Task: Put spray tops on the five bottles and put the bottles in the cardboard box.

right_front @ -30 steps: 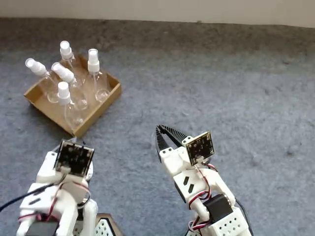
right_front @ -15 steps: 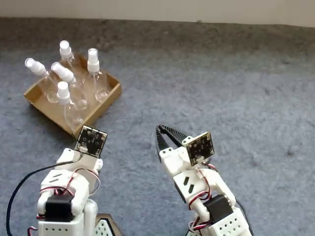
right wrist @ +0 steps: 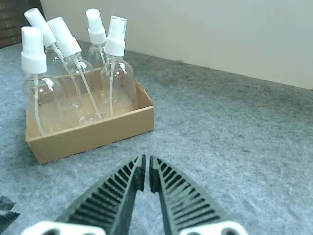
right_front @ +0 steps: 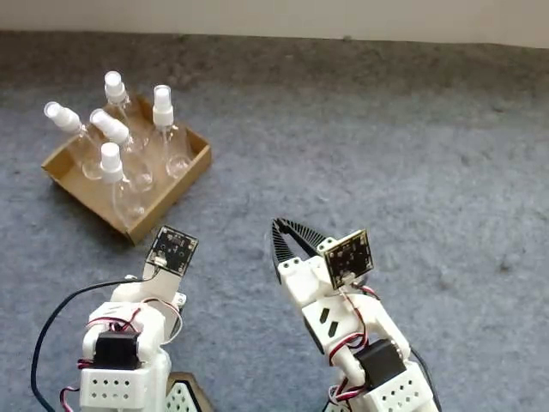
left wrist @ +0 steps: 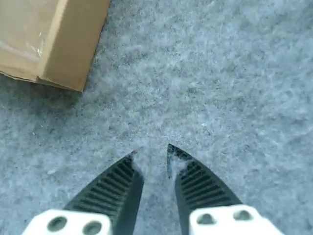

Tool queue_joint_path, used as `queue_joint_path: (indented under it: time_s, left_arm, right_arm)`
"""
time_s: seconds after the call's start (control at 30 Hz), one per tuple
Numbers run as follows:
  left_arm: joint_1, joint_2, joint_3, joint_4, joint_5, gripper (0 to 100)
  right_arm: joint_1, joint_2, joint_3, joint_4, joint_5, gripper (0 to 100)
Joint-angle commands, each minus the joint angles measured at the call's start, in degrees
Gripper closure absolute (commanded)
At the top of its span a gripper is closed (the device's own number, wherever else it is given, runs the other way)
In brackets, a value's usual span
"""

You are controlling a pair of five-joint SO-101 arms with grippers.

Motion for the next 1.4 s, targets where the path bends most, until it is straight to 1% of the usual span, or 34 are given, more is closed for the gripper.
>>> queue_joint_path:
  time_s: [0.0,0.47,0.5,0.57,0.63,0.67,0.77,0.93,1.03,1.2,1.27,1.37]
  left_arm:
    - [0.6,-0.9,1.6,-1.0,-0.3,99]
    - [0.7,-0.9,1.6,-0.4,-0.2,99]
    - [0.7,-0.9,1.6,-0.4,0.2,99]
    - [0.4,-0.9,1.6,-0.4,5.1,99]
    - [-0.7,-0.9,1.6,-0.4,10.5,99]
    - [-1.4,-0.9,1.6,-0.4,11.6,99]
    - [-1.9,-0.9,1.6,-0.4,10.3,99]
    - [-1.9,-0.9,1.6,-0.4,10.2,99]
    - [-1.9,-0.9,1.6,-0.4,10.2,99]
    - [-1.9,-0.9,1.6,-0.4,10.0,99]
    - [-1.9,-0.9,1.6,-0.4,10.0,99]
    - [-1.8,-0.9,1.6,-0.4,10.0,99]
  right_arm:
    - [0.7,-0.7,9.5,0.4,0.7,98.0]
    - [0.8,-1.3,9.2,0.1,0.8,98.0]
    - [0.8,-1.3,8.1,0.2,0.8,98.0]
    - [1.6,-1.3,5.2,0.4,0.8,98.0]
    - [4.5,-1.3,2.1,0.4,0.8,98.0]
    - [6.4,-1.3,0.6,0.4,0.8,98.0]
    - [11.1,-1.3,-3.3,0.4,0.8,98.0]
    - [16.1,-1.3,-10.2,0.4,0.8,98.0]
    - [20.7,-1.3,-15.9,0.4,1.0,98.0]
    - [29.5,-1.3,-22.4,0.4,9.8,98.0]
    - [32.7,-1.3,-23.8,0.4,11.0,98.0]
    - [39.4,-1.3,-25.6,0.5,11.0,98.0]
